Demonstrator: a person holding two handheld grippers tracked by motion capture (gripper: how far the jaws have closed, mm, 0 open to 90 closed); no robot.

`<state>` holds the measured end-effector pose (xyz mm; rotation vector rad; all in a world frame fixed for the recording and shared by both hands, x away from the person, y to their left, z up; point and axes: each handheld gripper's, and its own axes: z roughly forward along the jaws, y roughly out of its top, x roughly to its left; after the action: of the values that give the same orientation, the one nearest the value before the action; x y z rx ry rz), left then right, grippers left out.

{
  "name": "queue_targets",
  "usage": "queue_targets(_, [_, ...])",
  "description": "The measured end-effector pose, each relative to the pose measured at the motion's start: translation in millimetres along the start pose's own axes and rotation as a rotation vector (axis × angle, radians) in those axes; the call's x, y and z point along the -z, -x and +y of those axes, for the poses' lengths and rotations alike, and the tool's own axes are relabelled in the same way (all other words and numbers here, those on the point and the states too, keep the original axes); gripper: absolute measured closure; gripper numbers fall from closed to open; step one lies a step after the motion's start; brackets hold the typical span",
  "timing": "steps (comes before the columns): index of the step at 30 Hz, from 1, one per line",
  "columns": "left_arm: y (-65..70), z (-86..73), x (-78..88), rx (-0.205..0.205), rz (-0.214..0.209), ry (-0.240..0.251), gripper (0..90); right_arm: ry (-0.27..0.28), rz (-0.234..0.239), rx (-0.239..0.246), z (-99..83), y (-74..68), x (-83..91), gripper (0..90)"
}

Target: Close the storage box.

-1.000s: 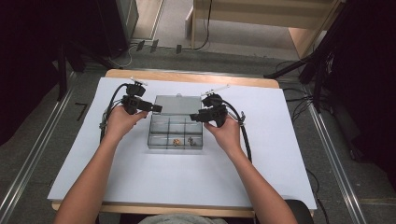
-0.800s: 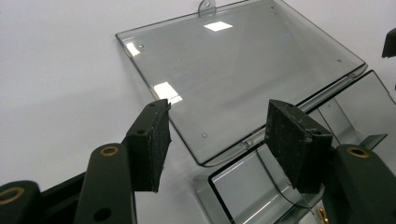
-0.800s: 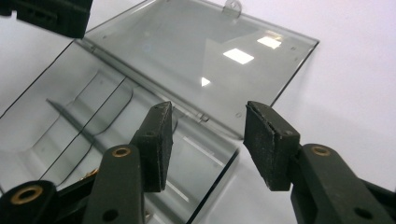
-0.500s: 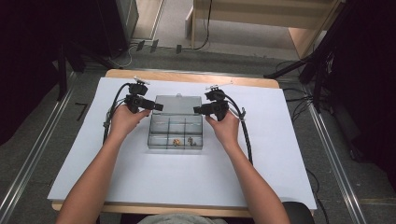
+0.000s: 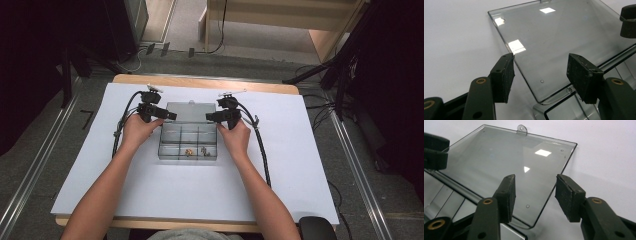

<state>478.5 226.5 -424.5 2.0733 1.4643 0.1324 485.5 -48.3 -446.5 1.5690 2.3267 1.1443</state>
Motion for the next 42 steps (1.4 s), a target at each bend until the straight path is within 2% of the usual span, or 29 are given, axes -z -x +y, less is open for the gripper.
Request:
queue_targets(3, [-0.9, 0.2, -0.9, 0.008, -0.002, 0.003, 39.7, 0.012, 0.004, -0.03, -1.1, 1.1, -2.7, 47.3])
queue_targets(7, [-4.2, -0.2, -3.0, 0.029, -0.019, 0.008, 38.3, 0.028, 0.015, -0.059, -2.8, 1.1, -8.1, 39.4])
queue_targets(16, [-7.0, 0.0, -7.5, 0.085, -0.043, 0.009, 34.4, 0.035, 0.02, -0.086, -3.6, -0.9, -14.6, 30.3])
queue_targets(19, [-7.6, 0.2, -8.8, 0.105, -0.052, 0.005, 33.4, 0.028, 0.034, -0.114, -3.4, 0.3, -15.6, 30.0])
queue_targets(22, [-9.3, 0.3, -10.2, 0.129, -0.068, 0.0, 32.7, 0.021, 0.04, -0.123, -3.5, 1.5, -15.9, 29.7])
queue_targets(25, [-10.6, 0.5, -11.0, 0.143, -0.082, -0.007, 32.8, 0.005, 0.067, -0.155, -3.2, 3.7, -16.7, 29.7])
queue_targets(27, [-10.1, 0.7, -11.1, 0.147, -0.081, -0.008, 32.9, -0.004, 0.092, -0.162, -3.3, 4.7, -17.5, 29.6])
queue_targets(30, [-10.6, 0.8, -12.1, 0.163, -0.096, -0.013, 33.3, -0.011, 0.092, -0.165, -2.8, 4.0, -17.8, 29.5])
queue_targets(34, [-9.8, 1.2, -11.5, 0.153, -0.091, -0.011, 33.4, -0.02, 0.092, -0.166, -1.4, 3.8, -16.9, 30.3])
queue_targets(42, [-5.5, 3.0, -3.4, 0.105, -0.049, 0.032, 39.3, -0.026, 0.089, -0.144, 5.4, 3.7, -7.4, 37.8])
